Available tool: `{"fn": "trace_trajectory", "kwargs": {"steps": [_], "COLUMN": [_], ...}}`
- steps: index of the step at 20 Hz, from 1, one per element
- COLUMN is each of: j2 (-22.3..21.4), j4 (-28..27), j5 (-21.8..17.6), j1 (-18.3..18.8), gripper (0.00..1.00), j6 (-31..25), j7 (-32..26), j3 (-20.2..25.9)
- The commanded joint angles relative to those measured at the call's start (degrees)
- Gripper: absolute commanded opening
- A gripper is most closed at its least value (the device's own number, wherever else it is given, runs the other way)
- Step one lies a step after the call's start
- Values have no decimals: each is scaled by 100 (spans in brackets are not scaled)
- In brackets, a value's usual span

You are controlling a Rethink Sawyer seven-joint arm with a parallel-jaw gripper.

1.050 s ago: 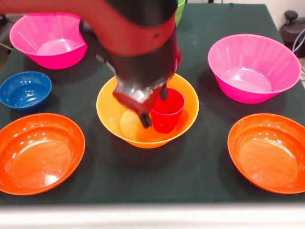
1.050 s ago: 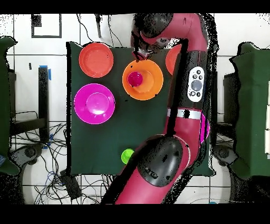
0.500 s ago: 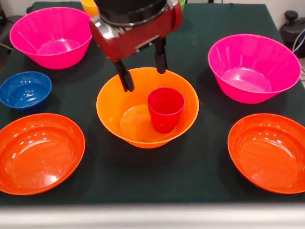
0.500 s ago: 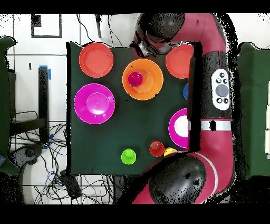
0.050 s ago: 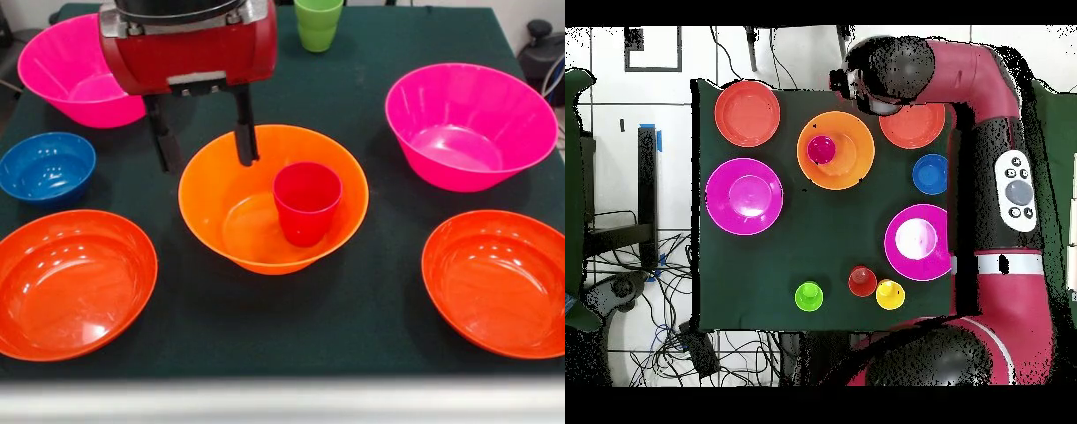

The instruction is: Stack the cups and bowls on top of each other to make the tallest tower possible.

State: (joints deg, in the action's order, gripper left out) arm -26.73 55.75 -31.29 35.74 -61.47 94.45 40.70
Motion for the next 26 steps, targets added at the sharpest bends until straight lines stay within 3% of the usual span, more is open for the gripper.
{"fn": "trace_trajectory", "kwargs": {"steps": [1, 10, 19, 26], "j2": [-42, 150, 125, 54], "j4": [1149, 1319, 1481, 1612], "j5": [-27, 10, 75, 177], "j1": [-138, -574, -920, -919], "gripper": [100, 100, 100, 100], "j6": [511, 924, 793, 829], "j7": [1185, 2208, 2228, 2074], "j3": [-826, -1446, -1800, -1831]}}
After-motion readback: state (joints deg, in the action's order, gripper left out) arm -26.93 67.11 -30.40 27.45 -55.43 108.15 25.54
